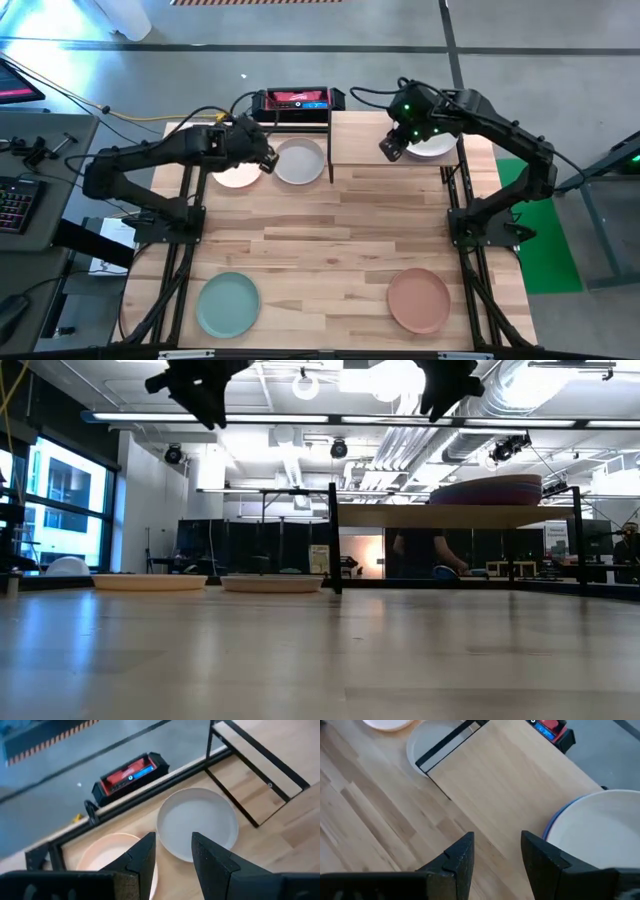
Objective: Place and stack plates onto a shelf
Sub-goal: Put the peach plate on the shelf
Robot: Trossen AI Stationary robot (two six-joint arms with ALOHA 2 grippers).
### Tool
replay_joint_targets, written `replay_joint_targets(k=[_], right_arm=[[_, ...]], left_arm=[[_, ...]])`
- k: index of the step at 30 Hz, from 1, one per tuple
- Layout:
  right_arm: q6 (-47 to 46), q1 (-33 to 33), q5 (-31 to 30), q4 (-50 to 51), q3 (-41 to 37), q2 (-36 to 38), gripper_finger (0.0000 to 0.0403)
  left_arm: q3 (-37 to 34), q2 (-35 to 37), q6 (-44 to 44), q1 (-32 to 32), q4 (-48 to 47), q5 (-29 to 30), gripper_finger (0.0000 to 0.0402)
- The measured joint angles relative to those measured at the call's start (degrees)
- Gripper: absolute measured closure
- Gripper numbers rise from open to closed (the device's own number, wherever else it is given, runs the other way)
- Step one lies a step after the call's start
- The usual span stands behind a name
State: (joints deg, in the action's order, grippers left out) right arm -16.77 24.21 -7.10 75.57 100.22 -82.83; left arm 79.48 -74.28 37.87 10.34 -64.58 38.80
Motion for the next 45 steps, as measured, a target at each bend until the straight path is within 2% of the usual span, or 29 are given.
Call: replay_joint_targets(k=[3, 14, 18, 23, 30, 35, 45], right_arm=[[1.95, 0.0, -0.04, 0.41, -0.12, 0.0, 0.026], [4.82, 0.0, -0.04, 1.14, -1.68, 0.0, 0.026], [4.65, 0.0, -0.05, 0.4, -1.68, 0.0, 0.026], [1.85, 0.0, -0.04, -0.91, -1.68, 0.0, 0.026], [-3.37, 0.0, -0.04, -1.2, -1.72, 0.0, 0.026], [-7.68, 0.0, -0.63, -2.02, -1.73, 0.0, 0.026], [-15.38, 0.0, -1.48, -2.14, -1.73, 0.0, 0.026]], left_arm=[[0.0, 0.0, 0.9, 2.59, -0.21, -2.61, 0.0284], [0.02, -1.93, -1.03, 5.89, -0.59, -0.27, 0.0284], [0.02, -3.81, -2.73, 7.22, -0.59, -1.5, 0.0284], [0.02, -7.18, -11.68, 11.14, -0.74, -4.98, 0.0284], [0.02, -12.38, -17.74, 19.13, -0.93, -17.27, 0.0284], [0.02, -16.46, -20.83, 23.54, -4.27, -23.13, 0.0284], [0.0, -23.12, -24.51, 26.42, -5.89, -28.57, 0.0284]])
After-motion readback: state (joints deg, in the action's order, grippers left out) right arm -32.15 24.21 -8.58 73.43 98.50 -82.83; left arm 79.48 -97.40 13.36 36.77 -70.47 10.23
